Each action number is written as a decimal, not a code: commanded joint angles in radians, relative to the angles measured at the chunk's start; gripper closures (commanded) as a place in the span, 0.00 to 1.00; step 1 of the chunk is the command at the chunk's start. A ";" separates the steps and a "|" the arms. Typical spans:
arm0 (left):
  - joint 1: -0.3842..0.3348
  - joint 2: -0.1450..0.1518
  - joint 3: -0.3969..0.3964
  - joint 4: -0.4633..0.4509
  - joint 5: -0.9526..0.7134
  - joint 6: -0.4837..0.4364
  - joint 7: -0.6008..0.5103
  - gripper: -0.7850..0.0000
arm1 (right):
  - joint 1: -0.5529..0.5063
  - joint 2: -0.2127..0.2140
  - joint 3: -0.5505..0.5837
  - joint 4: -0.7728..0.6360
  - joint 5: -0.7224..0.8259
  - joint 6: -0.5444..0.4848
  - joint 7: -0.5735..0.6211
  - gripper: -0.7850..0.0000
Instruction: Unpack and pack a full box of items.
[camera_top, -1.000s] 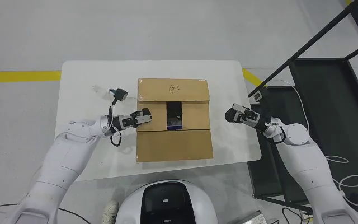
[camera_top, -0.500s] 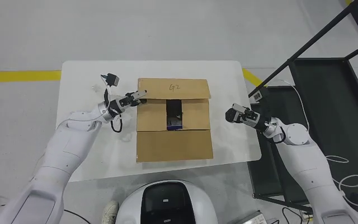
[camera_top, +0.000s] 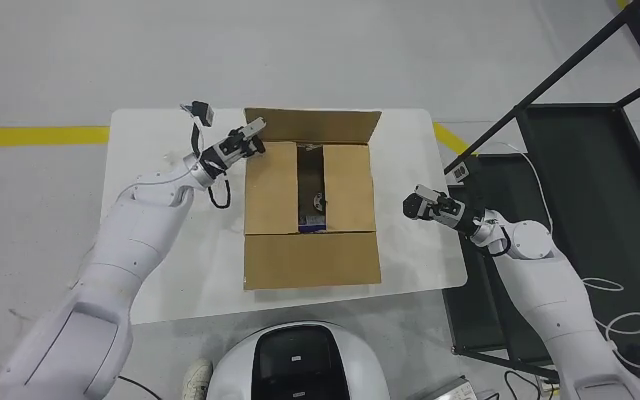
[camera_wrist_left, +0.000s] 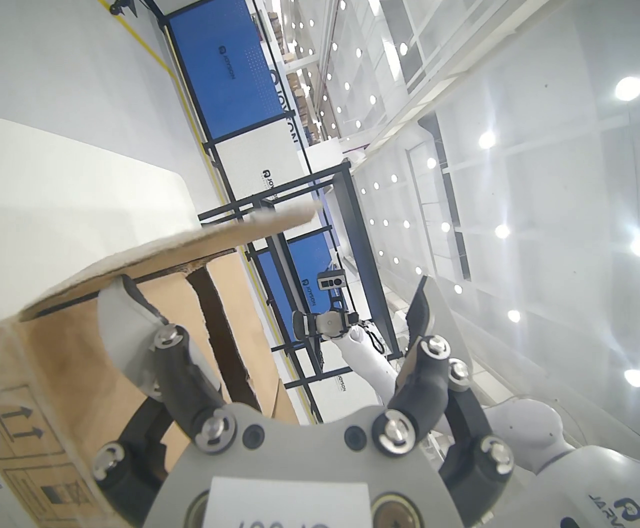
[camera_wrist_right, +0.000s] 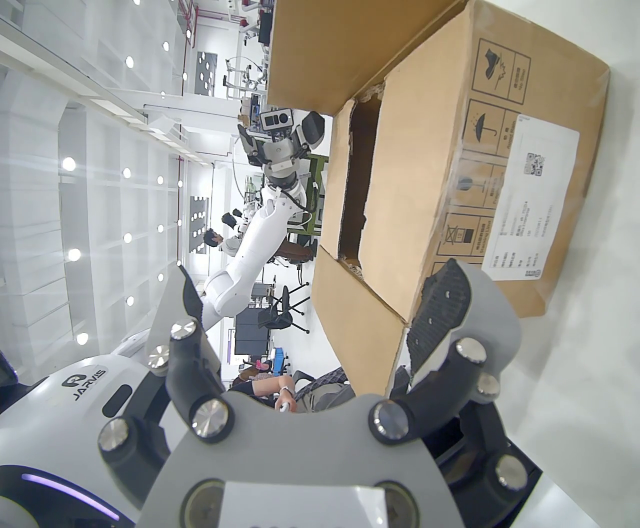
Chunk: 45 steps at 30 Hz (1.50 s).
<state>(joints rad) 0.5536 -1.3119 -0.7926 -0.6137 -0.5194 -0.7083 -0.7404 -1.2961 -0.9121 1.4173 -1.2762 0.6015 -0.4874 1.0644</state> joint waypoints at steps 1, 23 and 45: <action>-0.016 -0.022 0.019 0.046 0.005 0.001 0.034 0.00 | 0.000 0.000 0.000 0.000 0.000 0.000 0.000 0.00; -0.131 -0.153 0.044 0.317 0.001 -0.001 0.152 0.00 | 0.000 0.000 0.000 0.000 0.000 0.000 0.000 0.00; -0.179 -0.187 -0.019 0.371 0.002 -0.027 0.149 0.00 | 0.000 0.000 0.000 0.000 0.000 0.000 0.000 0.00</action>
<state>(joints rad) 0.3768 -1.5021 -0.8052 -0.2441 -0.5125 -0.7269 -0.5584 -1.2961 -0.9121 1.4173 -1.2762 0.6015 -0.4874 1.0644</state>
